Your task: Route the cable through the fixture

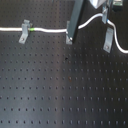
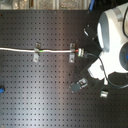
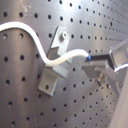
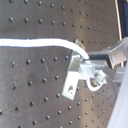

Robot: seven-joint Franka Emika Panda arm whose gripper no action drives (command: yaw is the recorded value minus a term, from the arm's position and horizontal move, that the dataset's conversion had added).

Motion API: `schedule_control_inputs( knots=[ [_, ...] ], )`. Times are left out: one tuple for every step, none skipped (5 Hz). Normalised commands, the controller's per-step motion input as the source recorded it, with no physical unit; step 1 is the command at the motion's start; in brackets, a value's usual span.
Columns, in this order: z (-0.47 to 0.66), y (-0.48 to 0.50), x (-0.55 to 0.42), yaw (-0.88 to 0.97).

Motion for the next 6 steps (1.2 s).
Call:
schedule_control_inputs(
  knots=[
    [0.09, -0.127, -0.166, 0.0],
    [0.04, -0.05, -0.071, 0.11],
    [0.07, 0.037, -0.059, 0.23],
    [0.08, 0.026, -0.035, 0.43],
    [0.08, -0.075, -0.177, 0.13],
    [0.09, -0.11, -0.245, -0.02]
  ],
)
